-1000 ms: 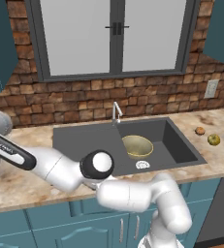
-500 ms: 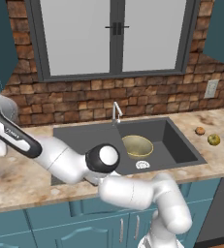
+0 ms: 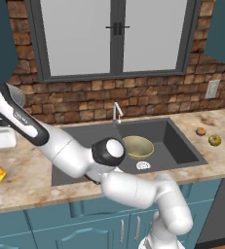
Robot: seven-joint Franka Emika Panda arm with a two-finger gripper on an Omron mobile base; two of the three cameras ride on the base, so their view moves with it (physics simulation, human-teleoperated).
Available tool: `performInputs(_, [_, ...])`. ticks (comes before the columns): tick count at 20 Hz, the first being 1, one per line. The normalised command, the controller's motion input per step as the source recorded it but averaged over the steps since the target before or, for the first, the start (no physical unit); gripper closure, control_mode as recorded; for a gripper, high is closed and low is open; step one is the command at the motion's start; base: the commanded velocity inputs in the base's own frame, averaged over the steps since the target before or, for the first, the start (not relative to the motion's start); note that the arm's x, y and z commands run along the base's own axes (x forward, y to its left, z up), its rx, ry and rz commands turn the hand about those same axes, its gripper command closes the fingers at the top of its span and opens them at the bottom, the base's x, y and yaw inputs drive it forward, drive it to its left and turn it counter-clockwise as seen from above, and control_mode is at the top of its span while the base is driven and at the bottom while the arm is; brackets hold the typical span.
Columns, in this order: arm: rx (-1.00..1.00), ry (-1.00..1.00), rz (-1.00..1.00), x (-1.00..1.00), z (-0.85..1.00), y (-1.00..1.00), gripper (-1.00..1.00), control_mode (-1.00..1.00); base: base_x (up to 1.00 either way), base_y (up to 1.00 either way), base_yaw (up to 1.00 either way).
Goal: Remove the tangerine and squash from the sink. Then move the bowl and cup from the counter to the sink for washing.
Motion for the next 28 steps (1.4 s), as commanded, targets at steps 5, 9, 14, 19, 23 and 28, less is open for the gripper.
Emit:
performInputs(5, [0.02,0.06,0.15,-0.24,0.23,-0.44,1.0,-1.0,0.0,0.0,0.0])
performInputs(9, [0.09,0.07,0.18,-0.25,0.25,-0.42,1.0,-1.0,0.0,0.0,0.0])
performInputs(14, [0.21,0.12,0.2,-0.29,0.26,-0.37,1.0,-1.0,0.0,0.0,0.0])
performInputs(19, [0.33,0.17,0.21,-0.37,0.27,-0.33,1.0,-1.0,0.0,0.0,0.0])
performInputs(23, [0.35,0.19,0.22,-0.36,0.27,-0.32,1.0,-1.0,0.0,0.0,0.0])
performInputs(28, [0.38,0.2,0.26,-0.33,0.25,-0.31,1.0,-1.0,0.0,0.0,0.0])
